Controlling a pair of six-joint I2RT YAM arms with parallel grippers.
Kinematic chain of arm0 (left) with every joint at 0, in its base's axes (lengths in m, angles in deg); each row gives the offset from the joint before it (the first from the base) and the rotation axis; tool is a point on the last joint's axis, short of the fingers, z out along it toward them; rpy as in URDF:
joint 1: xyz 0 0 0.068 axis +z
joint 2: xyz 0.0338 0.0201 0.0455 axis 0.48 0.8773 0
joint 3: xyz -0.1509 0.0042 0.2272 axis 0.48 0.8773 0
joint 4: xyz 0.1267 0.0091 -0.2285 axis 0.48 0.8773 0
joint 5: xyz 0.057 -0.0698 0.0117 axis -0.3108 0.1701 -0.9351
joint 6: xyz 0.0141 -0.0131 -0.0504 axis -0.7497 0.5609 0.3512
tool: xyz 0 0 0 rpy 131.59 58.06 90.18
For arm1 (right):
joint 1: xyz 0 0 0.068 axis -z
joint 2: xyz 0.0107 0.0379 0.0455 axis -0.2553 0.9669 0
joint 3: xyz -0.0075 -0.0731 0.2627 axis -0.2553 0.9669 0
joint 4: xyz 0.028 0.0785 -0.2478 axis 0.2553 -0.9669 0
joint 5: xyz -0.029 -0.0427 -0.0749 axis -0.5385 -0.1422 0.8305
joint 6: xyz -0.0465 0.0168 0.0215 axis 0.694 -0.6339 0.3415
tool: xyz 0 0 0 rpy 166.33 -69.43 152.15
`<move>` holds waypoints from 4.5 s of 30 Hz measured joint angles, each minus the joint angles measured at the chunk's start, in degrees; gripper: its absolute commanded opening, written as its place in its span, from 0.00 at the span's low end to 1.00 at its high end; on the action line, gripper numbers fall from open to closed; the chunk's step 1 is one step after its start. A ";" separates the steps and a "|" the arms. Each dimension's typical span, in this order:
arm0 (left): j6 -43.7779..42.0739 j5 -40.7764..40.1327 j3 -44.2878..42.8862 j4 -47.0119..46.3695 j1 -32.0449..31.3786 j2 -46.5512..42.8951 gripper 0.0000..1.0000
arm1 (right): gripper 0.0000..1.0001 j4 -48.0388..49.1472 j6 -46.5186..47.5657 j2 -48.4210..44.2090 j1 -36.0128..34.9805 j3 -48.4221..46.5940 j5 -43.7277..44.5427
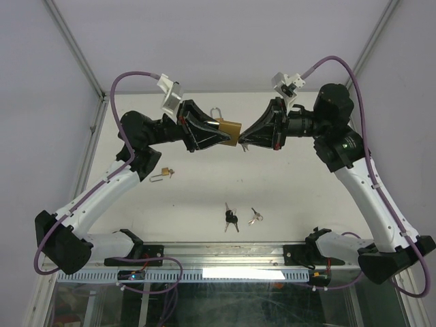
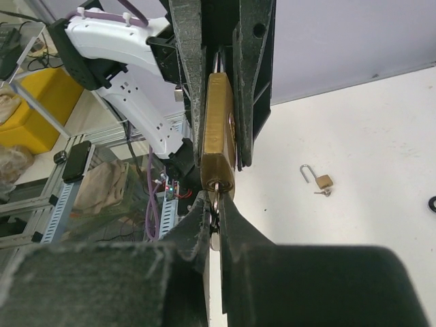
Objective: Unlock with the key
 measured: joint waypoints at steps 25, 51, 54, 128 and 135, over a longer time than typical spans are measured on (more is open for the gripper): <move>-32.26 4.39 0.22 5.77 -0.92 -4.70 0.00 | 0.06 10.10 -28.52 7.34 0.92 -2.54 -14.36; -1.27 -0.31 3.85 3.91 -0.11 0.66 0.00 | 0.31 10.99 1.75 -1.73 -6.97 15.89 9.03; -0.96 -0.55 3.85 3.67 -0.11 0.66 0.00 | 0.13 12.79 1.20 -1.70 -6.97 15.89 9.09; -40.68 5.90 -11.54 51.17 3.76 2.14 0.82 | 0.00 5.05 -2.08 4.48 -2.93 10.21 4.07; -43.71 4.33 -11.23 53.42 3.78 2.82 0.18 | 0.00 7.17 -2.12 4.50 -3.06 10.19 2.56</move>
